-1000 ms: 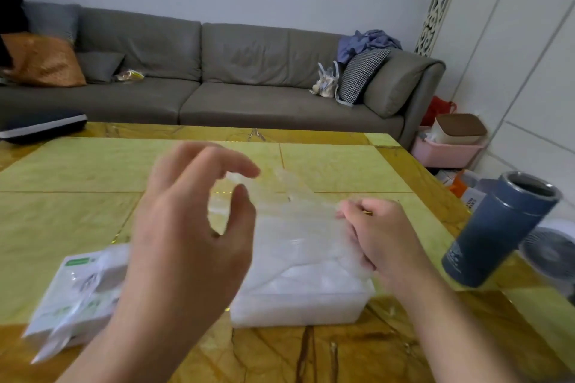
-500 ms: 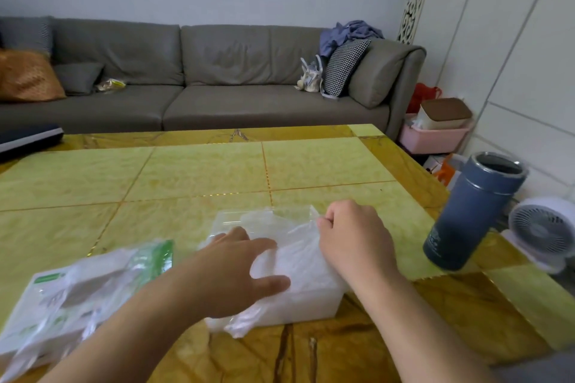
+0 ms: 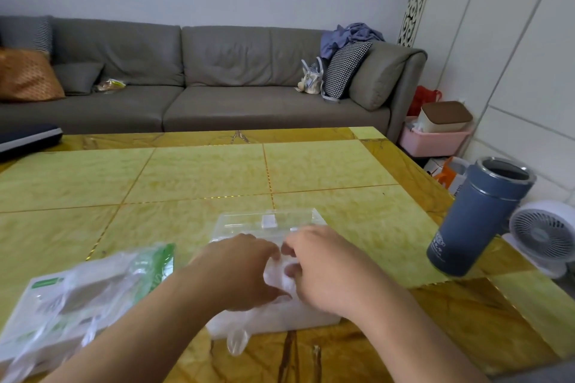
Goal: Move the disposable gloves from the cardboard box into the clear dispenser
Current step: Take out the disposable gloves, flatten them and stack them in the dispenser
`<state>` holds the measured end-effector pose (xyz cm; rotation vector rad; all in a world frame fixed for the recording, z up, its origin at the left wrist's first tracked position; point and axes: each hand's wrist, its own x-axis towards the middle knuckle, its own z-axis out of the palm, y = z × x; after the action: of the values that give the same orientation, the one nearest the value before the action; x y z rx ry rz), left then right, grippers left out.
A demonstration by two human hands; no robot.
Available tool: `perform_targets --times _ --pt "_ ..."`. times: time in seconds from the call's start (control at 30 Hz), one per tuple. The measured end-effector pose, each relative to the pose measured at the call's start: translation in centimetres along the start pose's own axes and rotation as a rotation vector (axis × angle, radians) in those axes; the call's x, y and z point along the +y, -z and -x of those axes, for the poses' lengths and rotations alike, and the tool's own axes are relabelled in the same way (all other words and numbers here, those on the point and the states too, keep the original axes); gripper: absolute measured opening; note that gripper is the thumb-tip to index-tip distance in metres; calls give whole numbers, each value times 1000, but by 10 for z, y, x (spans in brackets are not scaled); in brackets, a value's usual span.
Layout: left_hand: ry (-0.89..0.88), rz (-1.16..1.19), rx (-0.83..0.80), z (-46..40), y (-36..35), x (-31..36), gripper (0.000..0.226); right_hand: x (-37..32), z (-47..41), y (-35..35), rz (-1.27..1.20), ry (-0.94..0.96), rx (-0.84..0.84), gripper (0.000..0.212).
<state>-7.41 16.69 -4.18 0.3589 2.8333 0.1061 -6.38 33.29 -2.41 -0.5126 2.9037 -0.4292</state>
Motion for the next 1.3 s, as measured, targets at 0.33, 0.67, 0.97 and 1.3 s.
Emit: perform_targets --times 0.33,0.67,0.97,1.3 --pt "-86 -75 -221 4 24 -9 61 4 -28 -13 197 -87 -199 54" --pt "-94 -27 -35 35 52 -26 75 -6 -35 -3 252 -103 -379 47" --pt "179 -116 -158 23 18 24 36 -12 -30 -4 296 -126 -331 32" --pt "255 -199 -373 -5 8 23 101 -10 -32 -6 167 -225 -396 77"
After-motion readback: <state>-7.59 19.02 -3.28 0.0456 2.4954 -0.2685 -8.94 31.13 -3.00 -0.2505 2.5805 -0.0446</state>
